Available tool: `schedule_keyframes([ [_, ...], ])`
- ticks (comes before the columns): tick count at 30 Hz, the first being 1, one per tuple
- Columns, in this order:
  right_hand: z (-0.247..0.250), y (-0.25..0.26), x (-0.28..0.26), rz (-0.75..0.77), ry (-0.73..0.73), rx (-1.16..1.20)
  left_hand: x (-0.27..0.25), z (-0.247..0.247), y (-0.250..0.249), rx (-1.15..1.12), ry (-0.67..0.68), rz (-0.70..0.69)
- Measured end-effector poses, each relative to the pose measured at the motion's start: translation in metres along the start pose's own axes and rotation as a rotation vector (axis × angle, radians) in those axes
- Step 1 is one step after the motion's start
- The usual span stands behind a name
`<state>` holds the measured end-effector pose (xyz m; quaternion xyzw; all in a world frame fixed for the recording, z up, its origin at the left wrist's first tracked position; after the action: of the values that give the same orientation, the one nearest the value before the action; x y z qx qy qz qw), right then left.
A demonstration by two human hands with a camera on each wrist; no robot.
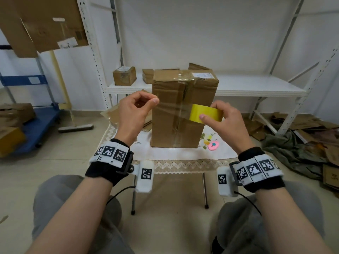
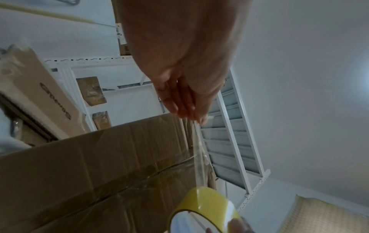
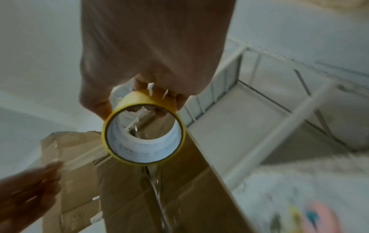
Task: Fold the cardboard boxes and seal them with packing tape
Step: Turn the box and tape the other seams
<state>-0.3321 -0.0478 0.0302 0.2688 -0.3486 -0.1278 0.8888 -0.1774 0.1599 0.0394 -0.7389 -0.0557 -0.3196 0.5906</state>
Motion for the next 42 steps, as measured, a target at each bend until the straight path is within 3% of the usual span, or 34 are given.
schedule_keyframes([
  [5, 0.02, 0.018, 0.016, 0.029, -0.137, -0.146, 0.013, -0.003, -0.006, -0.004, -0.117, -0.096],
  [8, 0.029, 0.019, 0.022, -0.016, -0.232, -0.221, 0.017, -0.005, -0.007, 0.0, -0.1, -0.117],
  [14, 0.044, 0.028, 0.031, 0.008, -0.106, -0.227, 0.036, -0.007, -0.01, -0.008, -0.099, -0.103],
  [20, 0.056, 0.026, 0.039, 0.025, -0.078, -0.208, 0.045, -0.012, -0.012, 0.019, -0.072, -0.109],
  [29, 0.057, 0.021, 0.053, -0.005, -0.374, -0.464, 0.048, -0.023, -0.007, 0.123, -0.039, -0.163],
  [34, 0.046, 0.021, 0.061, -0.02, -0.373, -0.631, 0.052, -0.022, 0.0, 0.21, -0.043, -0.21],
  [42, 0.041, 0.029, 0.066, -0.031, -0.413, -0.69, 0.059, -0.026, 0.002, 0.321, -0.063, -0.293],
])
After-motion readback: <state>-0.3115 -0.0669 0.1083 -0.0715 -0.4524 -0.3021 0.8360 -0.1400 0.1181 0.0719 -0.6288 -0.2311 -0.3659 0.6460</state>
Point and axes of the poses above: each hand's wrist, its own x-axis towards the middle knuckle, its own z-axis out of the back of the hand, y = z × x, the point moved 3 cm from there along x, towards the middle knuckle, and after that the axes turned 12 degrees about -x, right-handed, at the moved point
